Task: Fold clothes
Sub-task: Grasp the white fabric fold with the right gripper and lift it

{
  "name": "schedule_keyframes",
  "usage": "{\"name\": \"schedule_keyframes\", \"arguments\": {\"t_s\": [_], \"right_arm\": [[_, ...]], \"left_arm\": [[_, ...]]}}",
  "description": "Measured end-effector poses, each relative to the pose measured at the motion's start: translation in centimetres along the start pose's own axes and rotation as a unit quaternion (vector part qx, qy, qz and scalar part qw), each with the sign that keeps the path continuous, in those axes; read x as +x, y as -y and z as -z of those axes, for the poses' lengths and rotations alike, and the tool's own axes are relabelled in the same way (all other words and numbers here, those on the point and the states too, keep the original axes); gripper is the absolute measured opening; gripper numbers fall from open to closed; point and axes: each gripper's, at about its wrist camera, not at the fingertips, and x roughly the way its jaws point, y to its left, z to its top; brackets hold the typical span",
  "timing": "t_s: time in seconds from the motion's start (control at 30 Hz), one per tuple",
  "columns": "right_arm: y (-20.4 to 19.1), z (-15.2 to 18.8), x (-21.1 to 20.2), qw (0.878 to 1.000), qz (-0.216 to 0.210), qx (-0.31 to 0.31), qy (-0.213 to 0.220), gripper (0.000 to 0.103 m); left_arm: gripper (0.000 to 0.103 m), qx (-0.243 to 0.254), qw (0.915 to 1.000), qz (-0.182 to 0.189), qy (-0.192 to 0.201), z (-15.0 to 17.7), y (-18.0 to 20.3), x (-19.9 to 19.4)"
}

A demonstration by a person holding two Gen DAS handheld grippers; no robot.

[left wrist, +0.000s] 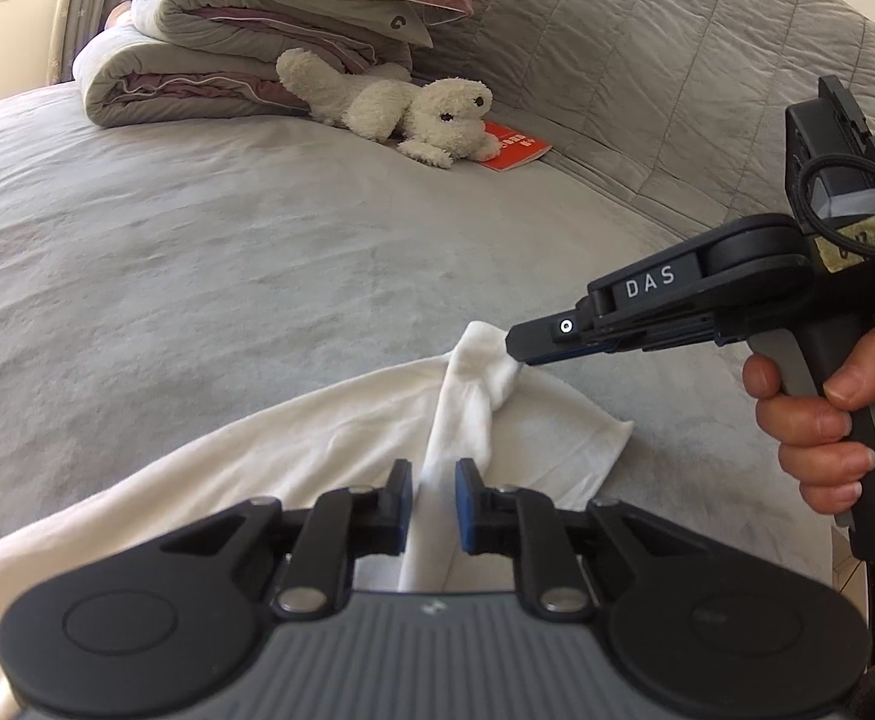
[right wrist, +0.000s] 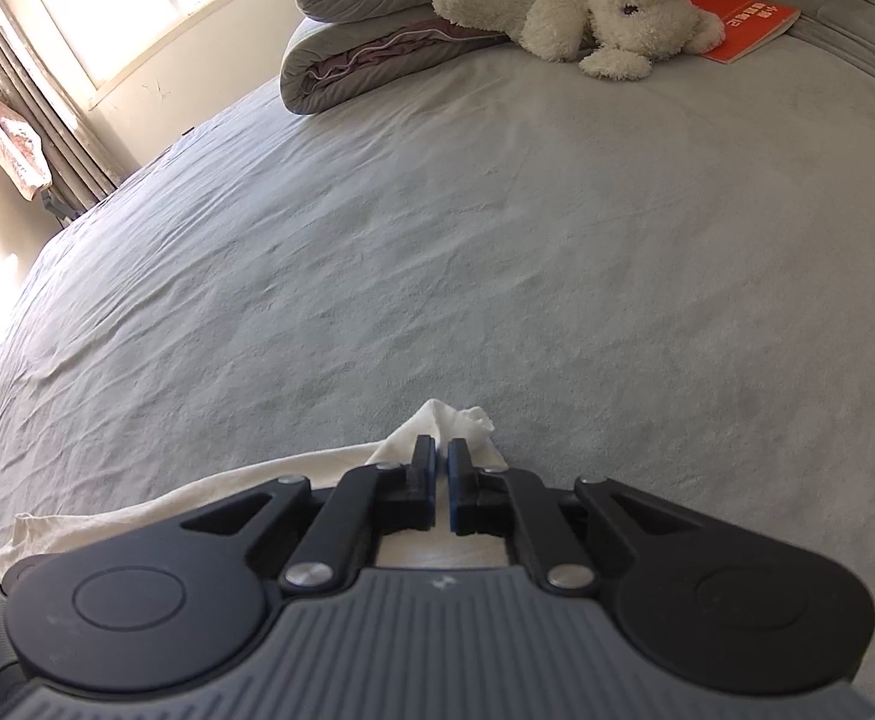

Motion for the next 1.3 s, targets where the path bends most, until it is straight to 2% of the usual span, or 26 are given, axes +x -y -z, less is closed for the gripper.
{"name": "schedule_keyframes", "arguments": {"t_s": [0.07,0.2,0.27,0.33,0.37,0.47,0.6,0.67,0.73,0.77,0.8,0.83,0.87,1.07,1.3], "right_arm": [[0.0,-0.2,-0.7,1.000,0.001,-0.001,0.009,0.004],[0.4,-0.4,-1.5,1.000,0.007,0.009,0.018,0.003],[0.8,-0.5,-1.5,1.000,0.008,0.020,0.018,0.005],[1.2,-0.4,-1.3,0.999,0.006,0.030,0.015,0.015],[1.3,-0.4,-1.1,0.999,0.007,0.030,0.010,0.016],[1.1,-0.2,-0.3,1.000,0.002,0.020,-0.006,0.028],[0.3,0.0,0.9,1.000,0.003,0.003,-0.017,0.030],[0.0,0.1,1.6,1.000,0.003,-0.002,-0.023,0.030],[-0.6,0.3,2.1,0.999,0.013,-0.021,-0.027,0.028],[-0.9,0.4,2.2,0.999,0.020,-0.032,-0.027,0.023],[-1.1,0.5,2.2,0.998,0.024,-0.043,-0.028,0.005],[-1.2,0.5,2.1,0.998,0.025,-0.049,-0.030,0.002],[-1.2,0.5,2.0,0.998,0.025,-0.051,-0.030,0.002],[-1.0,0.2,-0.1,0.998,0.035,-0.057,-0.013,0.002],[-1.4,0.3,-2.2,0.995,0.063,-0.077,-0.020,0.002]], "left_arm": [[0.017,0.005,1.0000,0.007,0.002,0.0,0.2,-0.3],[0.031,0.024,0.9996,0.017,0.004,0.1,1.0,-0.7],[0.035,0.038,0.9991,0.017,0.003,0.3,1.5,-0.6],[0.036,0.052,0.9986,0.012,0.000,0.4,2.0,-0.4],[0.036,0.056,0.9984,0.010,-0.002,0.5,2.1,-0.2],[0.036,0.068,0.9976,0.005,-0.004,0.7,2.5,0.2],[0.035,0.080,0.9968,-0.005,0.000,0.9,2.8,0.6],[0.034,0.083,0.9965,-0.010,0.001,0.8,2.9,0.8],[0.025,0.086,0.9961,-0.016,0.002,0.8,2.9,0.9],[0.021,0.088,0.9960,-0.019,0.001,0.7,2.9,1.0],[0.013,0.089,0.9958,-0.022,0.000,0.7,2.8,1.0],[0.004,0.087,0.9960,-0.022,0.000,0.6,2.7,1.0],[0.002,0.084,0.9962,-0.022,-0.001,0.5,2.6,1.0],[0.002,0.081,0.9967,-0.006,0.009,0.4,2.7,-0.2],[0.001,0.095,0.9945,0.042,-0.008,0.6,4.1,-0.9]]}}
